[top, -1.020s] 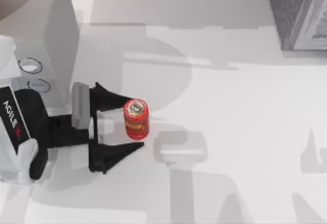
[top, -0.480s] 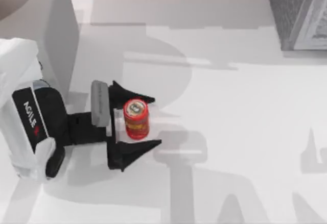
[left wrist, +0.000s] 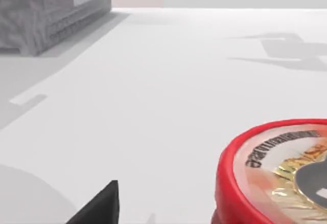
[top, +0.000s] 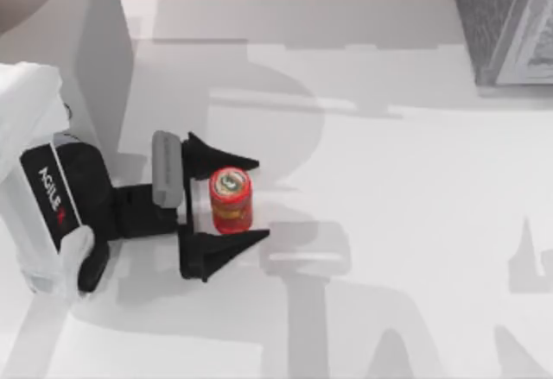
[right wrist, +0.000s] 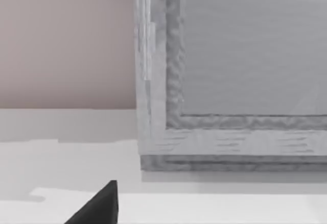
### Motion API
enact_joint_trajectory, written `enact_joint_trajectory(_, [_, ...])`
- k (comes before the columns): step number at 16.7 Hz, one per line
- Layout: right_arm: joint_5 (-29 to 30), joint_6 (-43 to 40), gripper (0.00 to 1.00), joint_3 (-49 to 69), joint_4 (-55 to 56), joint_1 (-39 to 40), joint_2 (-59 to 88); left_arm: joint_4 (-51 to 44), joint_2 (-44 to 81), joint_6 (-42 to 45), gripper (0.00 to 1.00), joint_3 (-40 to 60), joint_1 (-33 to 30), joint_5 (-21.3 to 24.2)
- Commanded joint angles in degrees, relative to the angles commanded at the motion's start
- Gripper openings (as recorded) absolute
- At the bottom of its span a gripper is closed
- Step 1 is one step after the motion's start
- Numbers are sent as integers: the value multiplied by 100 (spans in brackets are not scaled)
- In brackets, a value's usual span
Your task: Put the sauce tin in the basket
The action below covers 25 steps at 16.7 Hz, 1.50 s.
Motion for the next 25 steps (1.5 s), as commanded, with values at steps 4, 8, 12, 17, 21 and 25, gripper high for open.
enact_joint_trajectory(4, [0,0,100,0,0,0,0,0,0,0,62,0,0,0])
enact_joint_trajectory(8, [0,0,100,0,0,0,0,0,0,0,32,0,0,0])
enact_joint_trajectory(12, [0,0,100,0,0,0,0,0,0,0,2,0,0,0])
enact_joint_trajectory(17, [0,0,100,0,0,0,0,0,0,0,0,0,0,0])
enact_joint_trajectory(21, [0,0,100,0,0,0,0,-2,-8,4,0,-8,-13,3])
enact_joint_trajectory(25, [0,0,100,0,0,0,0,-318,-222,-102,0,-311,-18,312])
